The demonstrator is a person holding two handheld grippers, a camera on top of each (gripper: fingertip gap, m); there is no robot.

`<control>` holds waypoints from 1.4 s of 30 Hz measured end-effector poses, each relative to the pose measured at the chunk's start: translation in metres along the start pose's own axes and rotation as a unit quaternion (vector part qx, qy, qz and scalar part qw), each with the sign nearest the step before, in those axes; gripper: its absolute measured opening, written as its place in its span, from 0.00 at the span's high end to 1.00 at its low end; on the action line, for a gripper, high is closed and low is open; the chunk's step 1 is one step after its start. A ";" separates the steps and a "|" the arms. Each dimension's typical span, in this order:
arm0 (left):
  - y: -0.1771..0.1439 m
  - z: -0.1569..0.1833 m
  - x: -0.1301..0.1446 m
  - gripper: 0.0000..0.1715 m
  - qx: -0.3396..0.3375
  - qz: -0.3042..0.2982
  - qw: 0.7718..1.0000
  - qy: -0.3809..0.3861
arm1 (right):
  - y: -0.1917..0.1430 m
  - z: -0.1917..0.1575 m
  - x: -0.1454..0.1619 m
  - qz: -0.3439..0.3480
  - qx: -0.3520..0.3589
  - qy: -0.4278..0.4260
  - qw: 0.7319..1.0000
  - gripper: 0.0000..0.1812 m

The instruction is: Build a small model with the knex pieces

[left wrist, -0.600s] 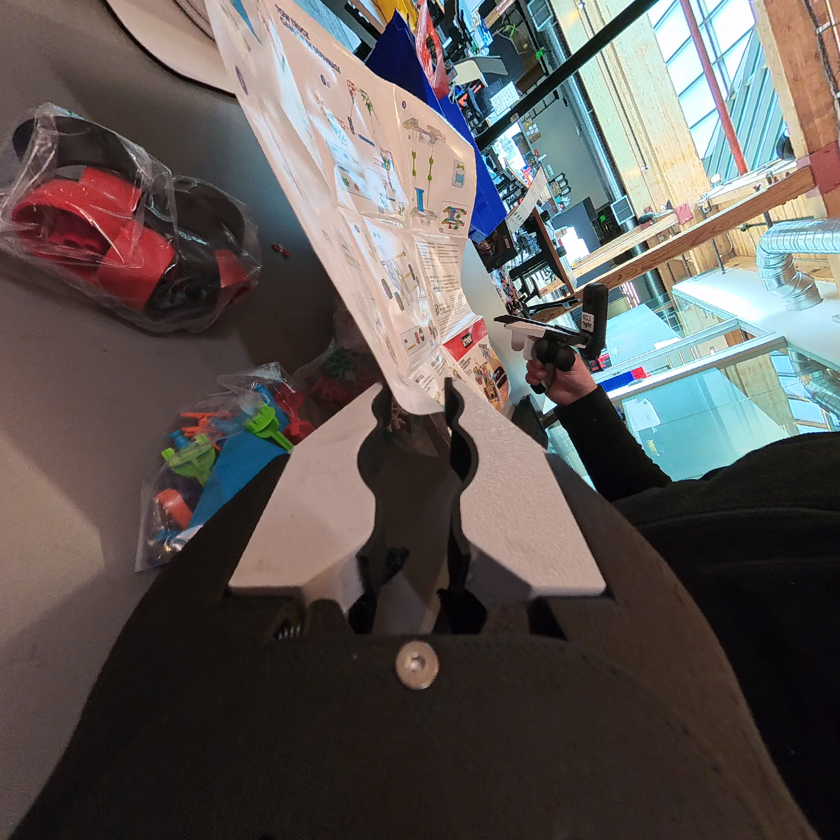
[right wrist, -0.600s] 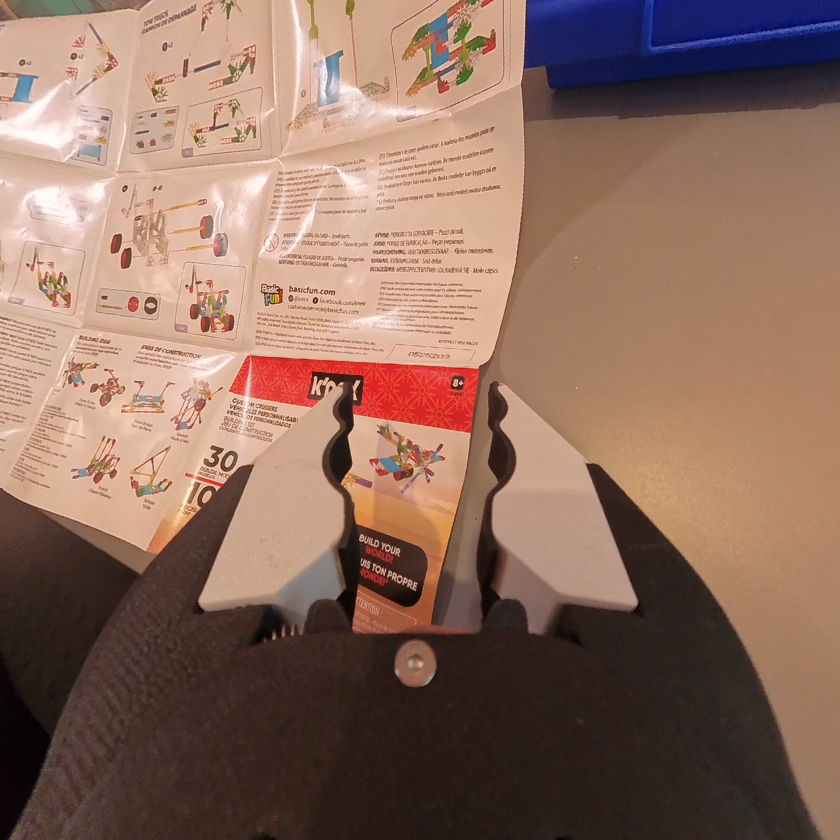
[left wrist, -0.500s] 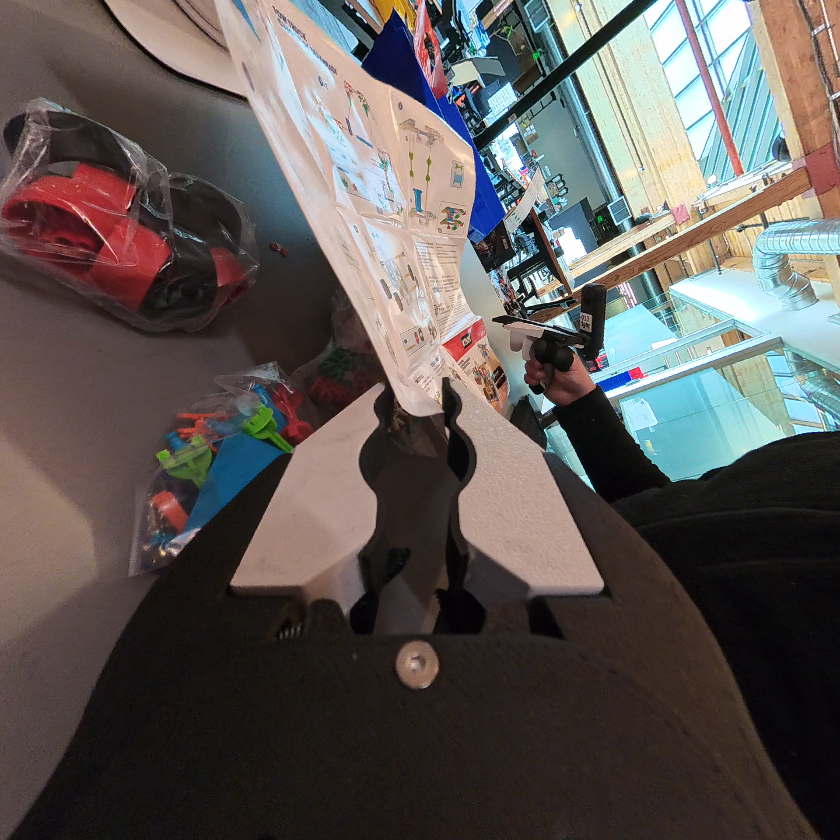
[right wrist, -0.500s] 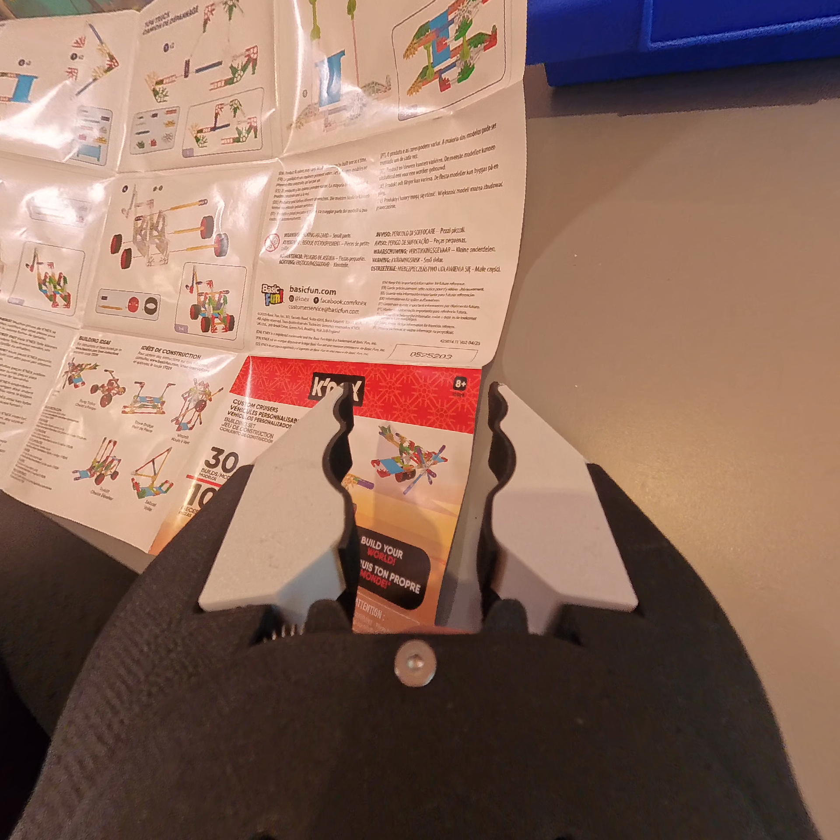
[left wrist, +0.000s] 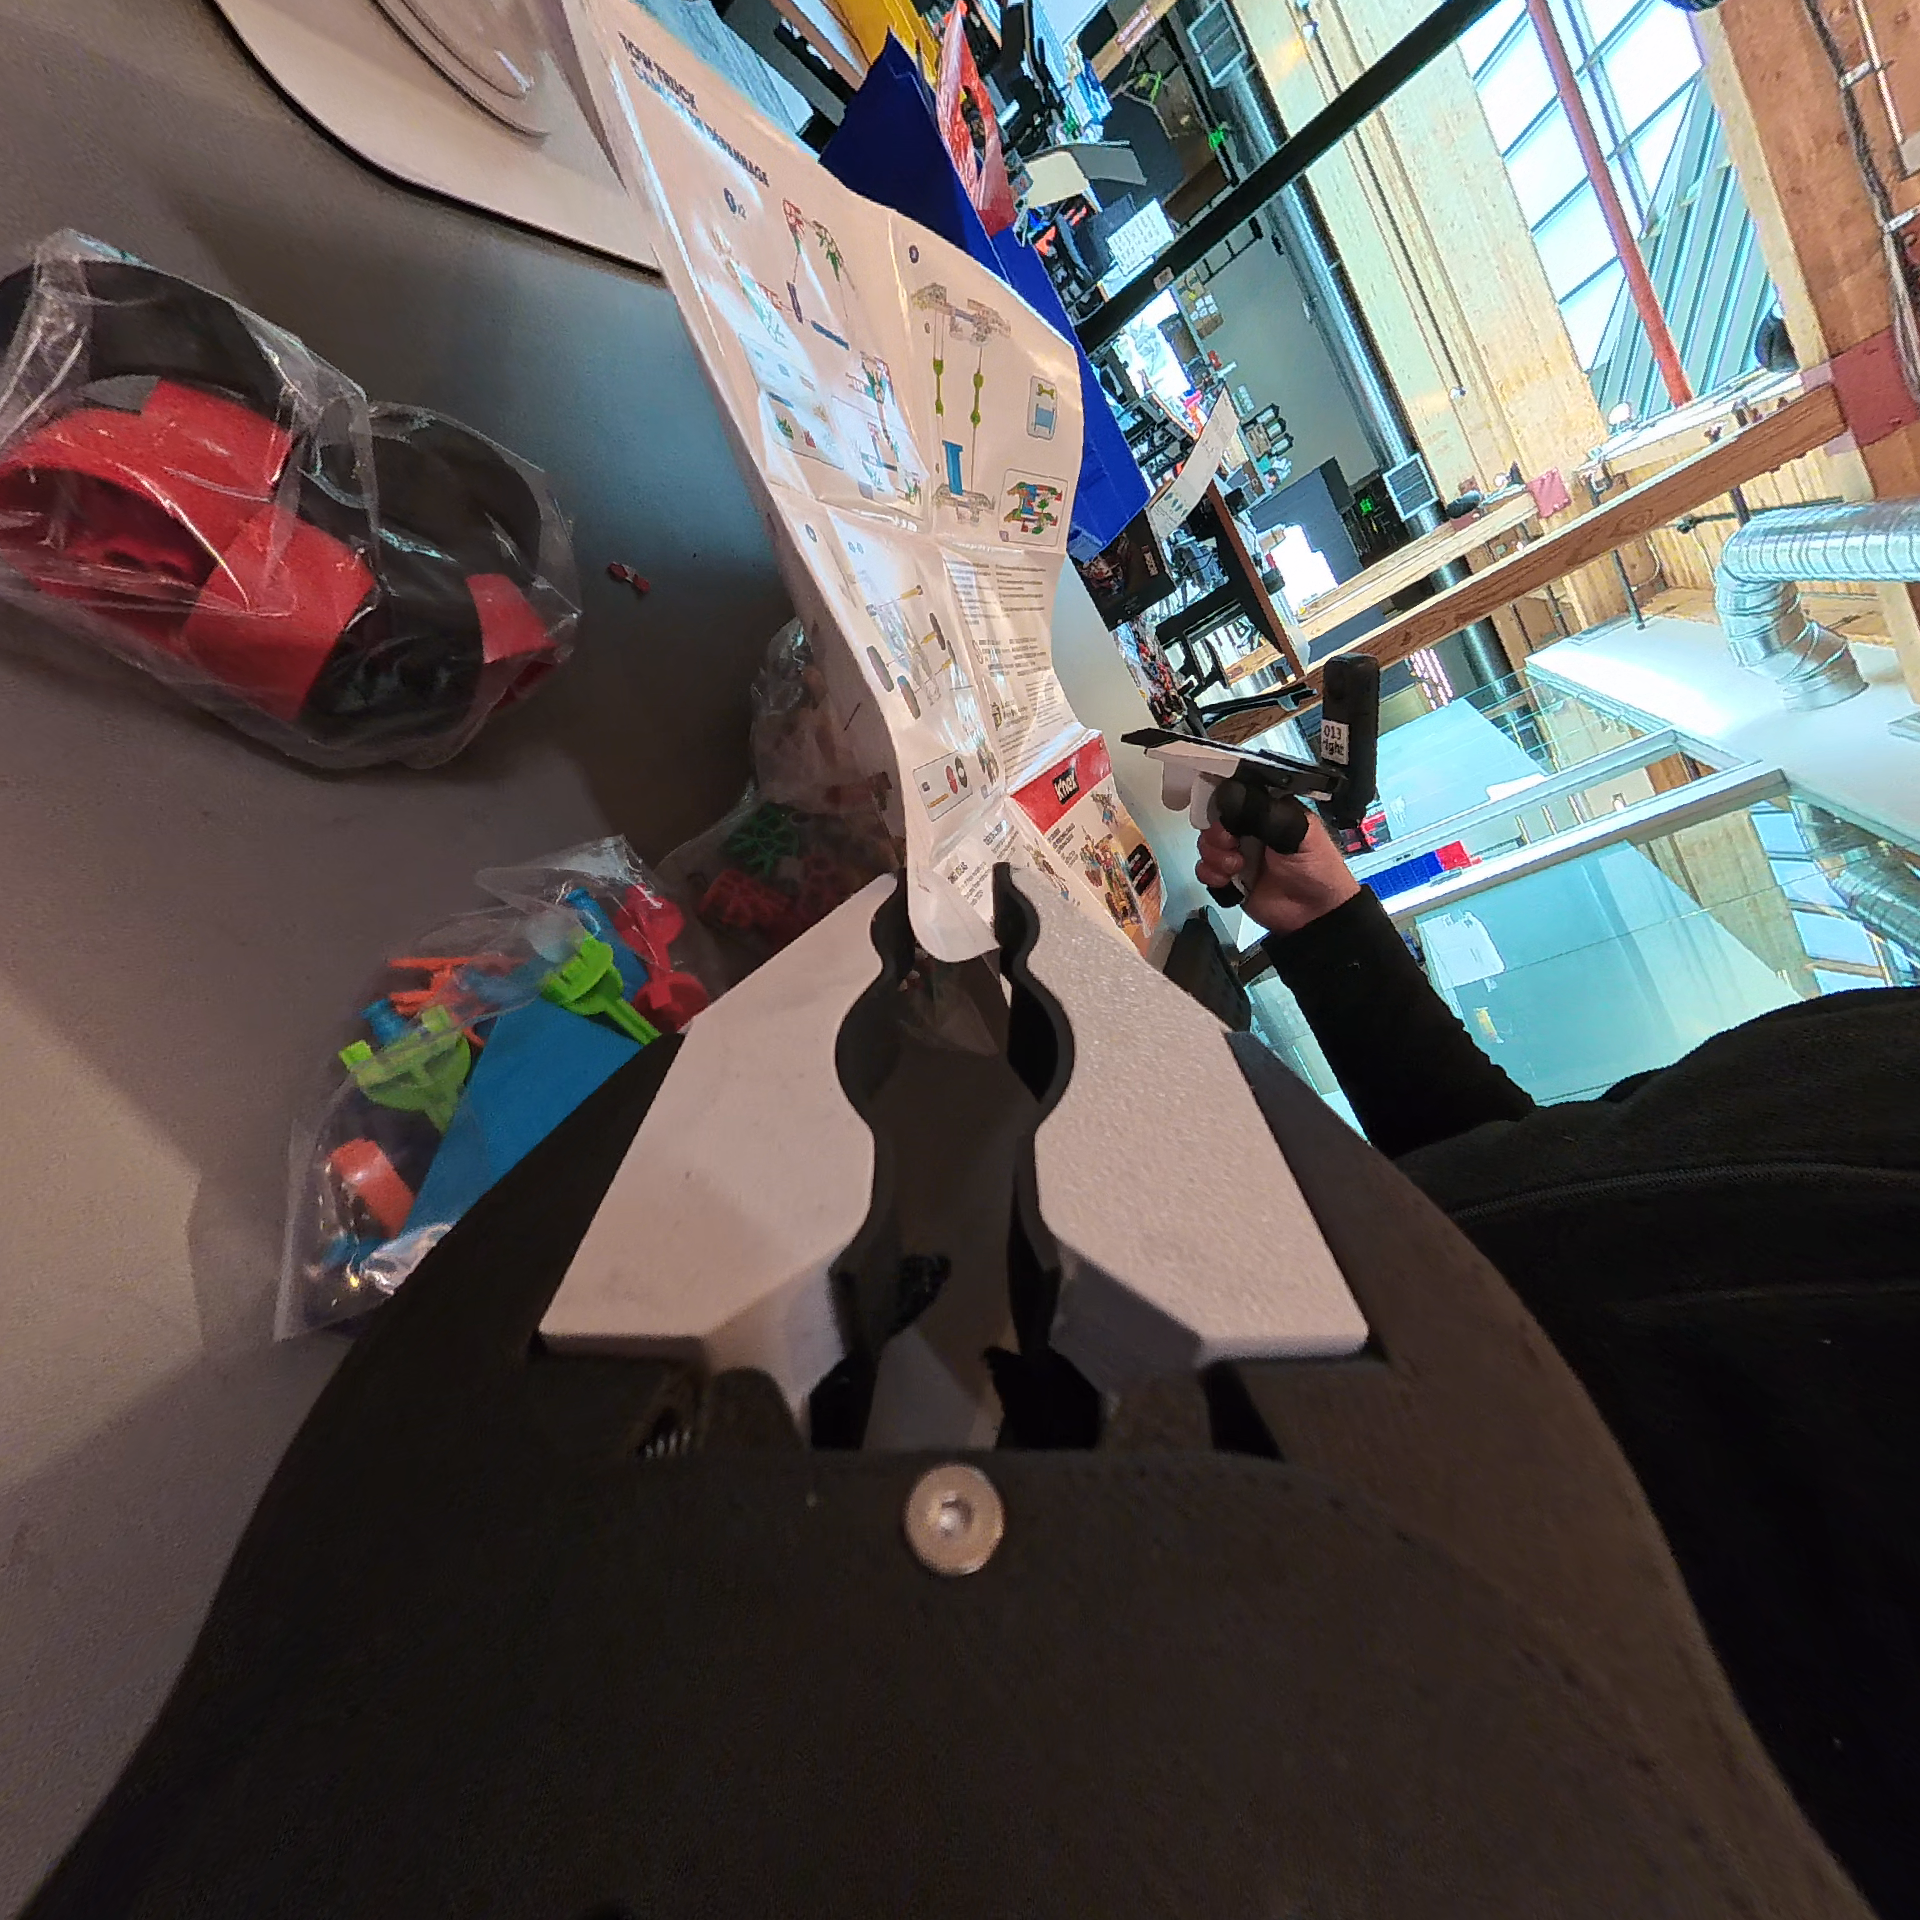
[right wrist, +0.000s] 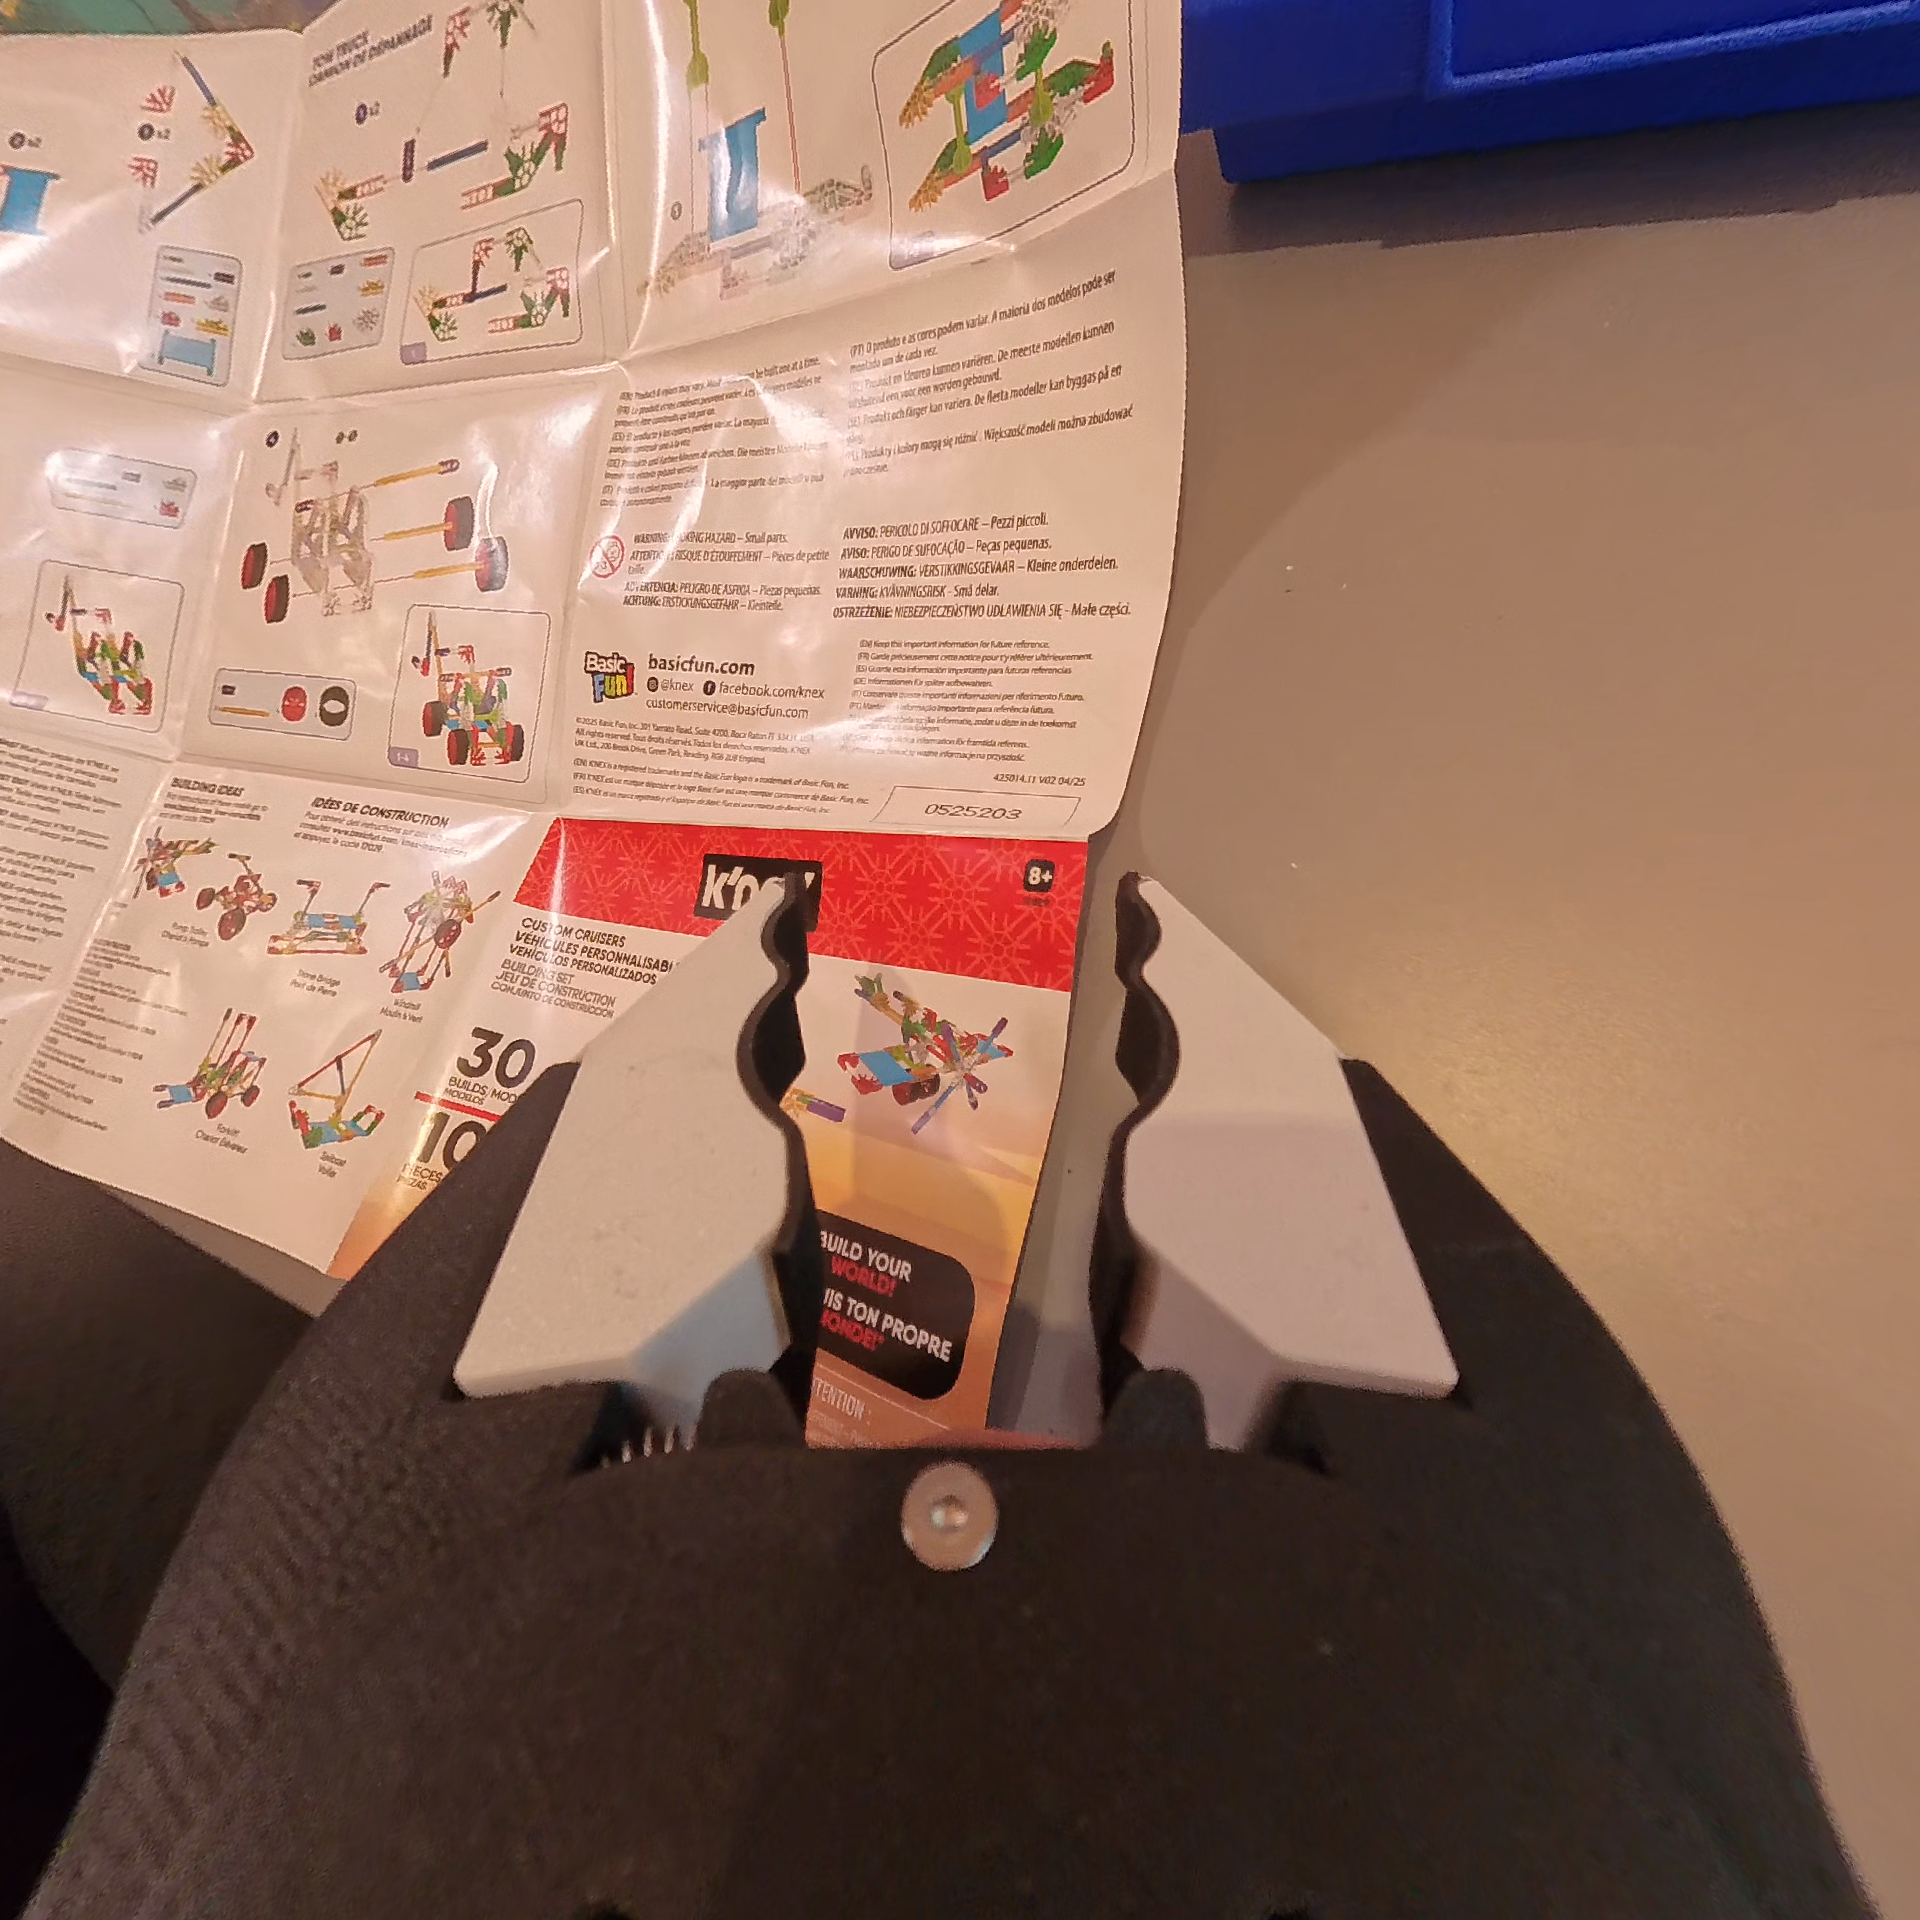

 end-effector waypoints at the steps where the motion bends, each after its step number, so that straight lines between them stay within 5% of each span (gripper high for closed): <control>1: 0.000 0.000 0.000 0.93 0.000 0.000 1.000 0.000 | 0.000 0.000 0.001 0.000 0.000 0.001 1.000 0.68; 42: 0.000 -0.003 0.002 0.93 -0.006 -0.001 1.000 -0.004 | 0.013 0.006 0.012 -0.026 -0.021 0.026 0.999 0.69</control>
Point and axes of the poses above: each gripper's, where its closed fingertips meet, y out along the fingers, x out of its underside, z = x × y across the jaws, the point moved 5 cm from there along -y, back along the fingers, and after that the axes turned 3 degrees about x, right-handed, at the moved point
